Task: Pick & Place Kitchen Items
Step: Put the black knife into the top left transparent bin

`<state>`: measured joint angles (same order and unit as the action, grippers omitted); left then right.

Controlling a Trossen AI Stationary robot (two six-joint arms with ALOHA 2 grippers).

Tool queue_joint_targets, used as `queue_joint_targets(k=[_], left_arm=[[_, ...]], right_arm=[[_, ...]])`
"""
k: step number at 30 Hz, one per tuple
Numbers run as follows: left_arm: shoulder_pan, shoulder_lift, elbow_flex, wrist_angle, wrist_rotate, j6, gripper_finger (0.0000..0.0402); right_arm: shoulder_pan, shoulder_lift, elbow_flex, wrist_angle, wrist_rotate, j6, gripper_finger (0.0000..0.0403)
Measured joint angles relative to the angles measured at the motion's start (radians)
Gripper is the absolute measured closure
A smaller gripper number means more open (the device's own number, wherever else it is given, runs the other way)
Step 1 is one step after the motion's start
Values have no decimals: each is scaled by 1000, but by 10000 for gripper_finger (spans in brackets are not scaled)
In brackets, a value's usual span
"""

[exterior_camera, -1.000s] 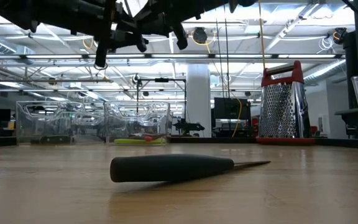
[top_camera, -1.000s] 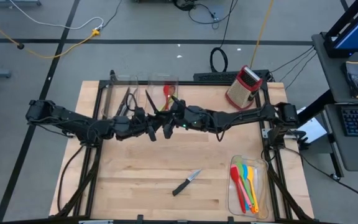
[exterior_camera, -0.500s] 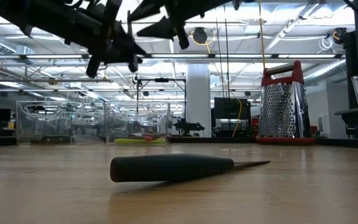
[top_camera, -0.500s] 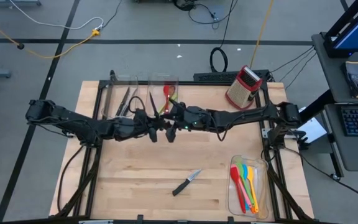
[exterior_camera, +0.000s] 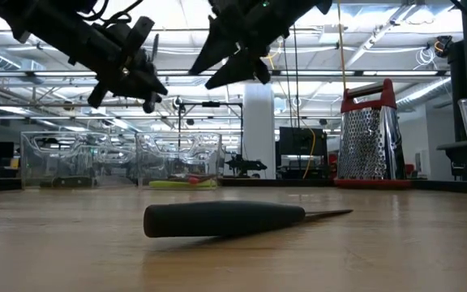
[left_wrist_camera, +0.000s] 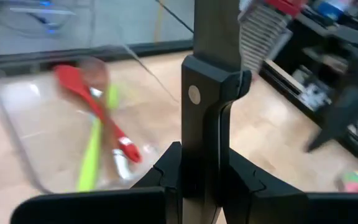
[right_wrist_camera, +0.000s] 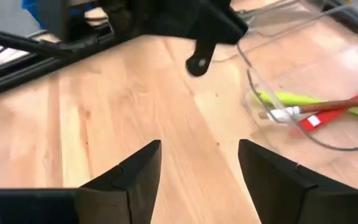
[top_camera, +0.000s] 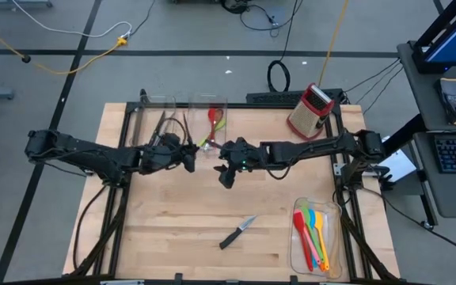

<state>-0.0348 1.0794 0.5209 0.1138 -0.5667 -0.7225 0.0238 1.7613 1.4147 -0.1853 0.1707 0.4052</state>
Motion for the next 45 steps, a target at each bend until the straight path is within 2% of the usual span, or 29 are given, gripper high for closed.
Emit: queue_joint_targets(k=[7, 9, 13, 18, 22, 24, 37, 45], left_arm=[[107, -143, 63, -362, -8, -69, 345], [153, -165, 99, -468, 17, -73, 345], [265, -171, 178, -659, 93, -70, 345], [413, -147, 238, -802, 193, -41, 345], [525, -131, 255, -838, 270, 6, 345], [579, -122, 255, -858, 316, 35, 345], [880, 65, 256, -896, 581, 186, 345], [983, 158, 256, -897, 646, 260, 345]], right_arm=[[-1, -26, 0, -52, -19, -65, 217], [-1, -41, 2, -58, -20, -92, 230], [-2, -67, 4, -64, -20, -136, 267], [-2, -101, 2, -76, -28, -165, 332], [-2, -125, 1, -77, -68, -211, 388], [-2, -133, 1, -80, -76, -249, 398], [-4, -174, 1, -90, -97, -313, 402], [-4, -172, 1, -115, -98, -313, 402]])
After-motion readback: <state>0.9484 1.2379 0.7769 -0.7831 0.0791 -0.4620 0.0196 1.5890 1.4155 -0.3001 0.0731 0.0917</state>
